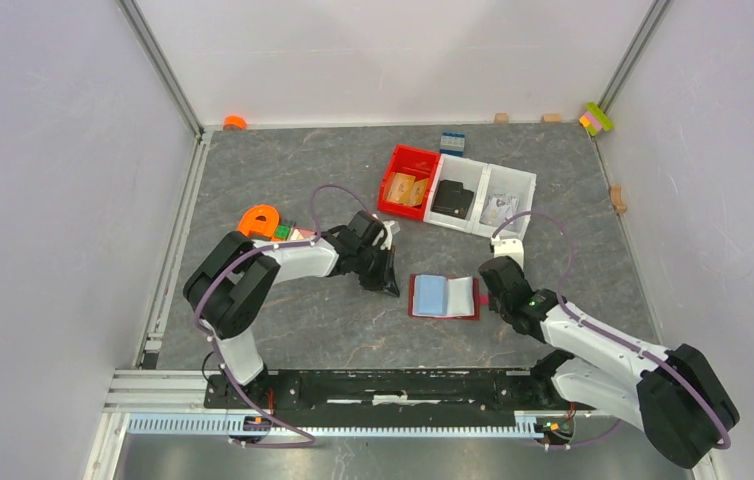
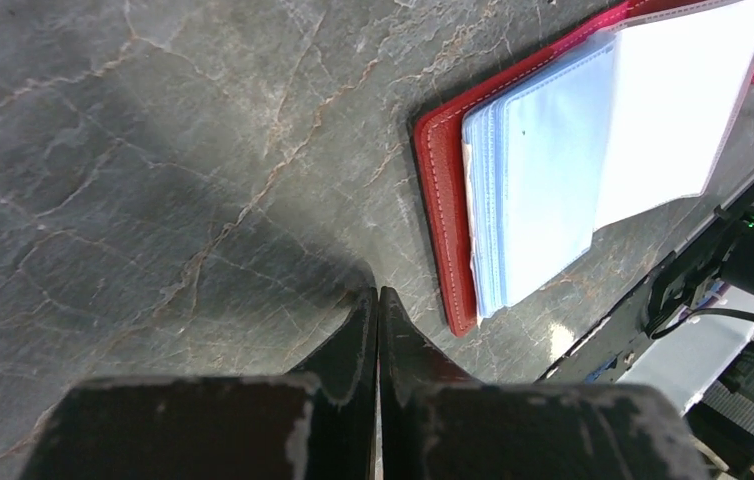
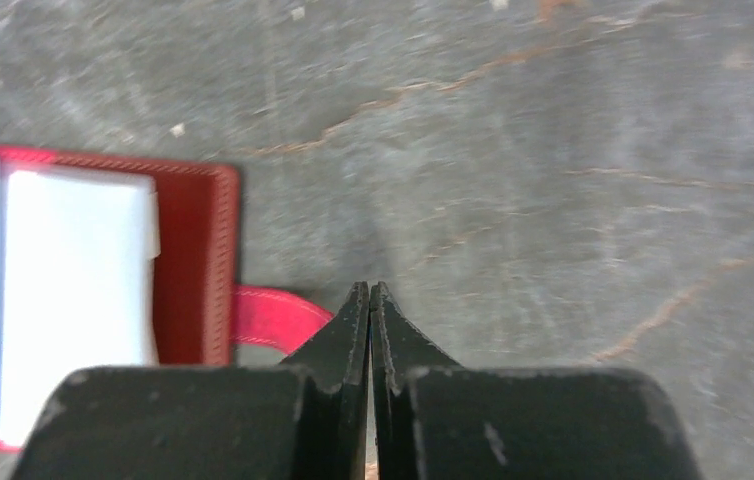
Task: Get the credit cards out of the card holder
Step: Close the card holder at the center of the board.
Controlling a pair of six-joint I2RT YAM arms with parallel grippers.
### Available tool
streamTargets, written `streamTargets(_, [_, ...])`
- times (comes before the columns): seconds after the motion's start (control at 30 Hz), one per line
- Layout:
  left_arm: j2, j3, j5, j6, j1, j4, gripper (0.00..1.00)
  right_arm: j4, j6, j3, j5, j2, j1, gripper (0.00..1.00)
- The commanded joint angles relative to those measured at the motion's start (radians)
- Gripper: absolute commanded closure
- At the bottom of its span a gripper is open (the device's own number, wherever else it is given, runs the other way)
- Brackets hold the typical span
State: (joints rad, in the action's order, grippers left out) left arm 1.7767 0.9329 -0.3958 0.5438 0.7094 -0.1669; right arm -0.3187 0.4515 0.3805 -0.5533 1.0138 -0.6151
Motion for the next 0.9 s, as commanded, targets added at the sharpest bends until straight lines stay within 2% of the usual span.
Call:
streamTargets(0.0, [0.035, 0.035, -0.025, -0.044, 0.013, -0.027, 0.98, 0.138, -0.042, -0.033, 0.309, -0.022, 0.031, 0.96])
streamTargets(0.13, [0.053, 0.044, -0.044, -0.044, 0.019, -0.028, 0.98, 0.226, -0.043, -0.042, 0.499, -0.03, 0.034, 0.95])
streamTargets(0.27, [0.062, 0.047, -0.05, -0.044, 0.022, -0.027, 0.98, 0.273, -0.049, -0.031, 0.55, 0.002, 0.034, 0.93])
streamTargets(0.47, [0.076, 0.053, -0.06, -0.044, 0.026, -0.028, 0.98, 0.421, -0.03, -0.079, 0.719, -0.004, 0.034, 0.88])
streamTargets(0.87, [0.089, 0.06, -0.068, -0.044, 0.025, -0.029, 0.98, 0.56, 0.031, -0.105, 0.881, -0.044, 0.031, 0.88])
